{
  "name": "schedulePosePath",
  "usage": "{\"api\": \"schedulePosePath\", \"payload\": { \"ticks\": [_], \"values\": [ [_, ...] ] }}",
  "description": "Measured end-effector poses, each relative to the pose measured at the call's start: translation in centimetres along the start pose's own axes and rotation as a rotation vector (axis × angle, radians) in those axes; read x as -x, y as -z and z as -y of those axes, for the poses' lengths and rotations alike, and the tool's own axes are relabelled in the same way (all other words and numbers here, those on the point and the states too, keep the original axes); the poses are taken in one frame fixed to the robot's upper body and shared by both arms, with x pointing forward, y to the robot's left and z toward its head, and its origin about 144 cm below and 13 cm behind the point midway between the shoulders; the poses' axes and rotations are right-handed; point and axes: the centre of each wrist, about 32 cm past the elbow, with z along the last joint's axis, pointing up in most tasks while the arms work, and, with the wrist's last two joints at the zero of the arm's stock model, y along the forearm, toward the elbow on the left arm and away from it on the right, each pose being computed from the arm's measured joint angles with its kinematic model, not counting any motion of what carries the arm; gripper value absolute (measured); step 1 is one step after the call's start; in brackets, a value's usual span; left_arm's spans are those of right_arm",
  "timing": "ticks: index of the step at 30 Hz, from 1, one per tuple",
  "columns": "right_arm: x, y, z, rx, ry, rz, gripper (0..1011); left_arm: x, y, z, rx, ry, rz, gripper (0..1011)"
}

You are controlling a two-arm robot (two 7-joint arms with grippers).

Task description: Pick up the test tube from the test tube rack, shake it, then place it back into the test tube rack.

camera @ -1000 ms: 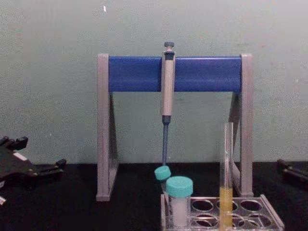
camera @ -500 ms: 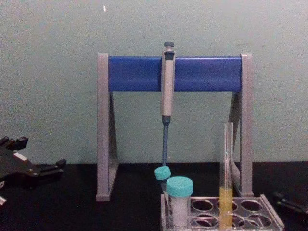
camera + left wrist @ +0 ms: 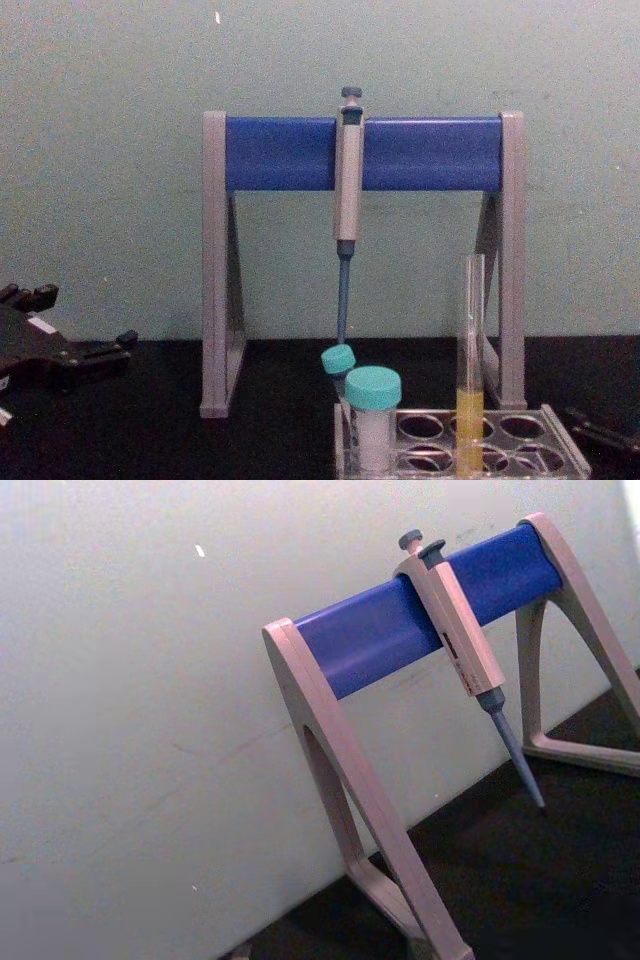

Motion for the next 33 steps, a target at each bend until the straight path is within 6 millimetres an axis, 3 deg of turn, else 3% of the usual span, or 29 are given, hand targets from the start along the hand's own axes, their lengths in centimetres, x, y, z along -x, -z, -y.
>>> {"api": "schedulePosePath", "payload": {
  "ticks": [33],
  "values": [
    [0.00, -0.10, 0.04, -0.004, -0.001, 0.002, 1000, 0.00, 0.00, 0.00, 0.000, 0.000, 0.000, 1010]
  ]
}}
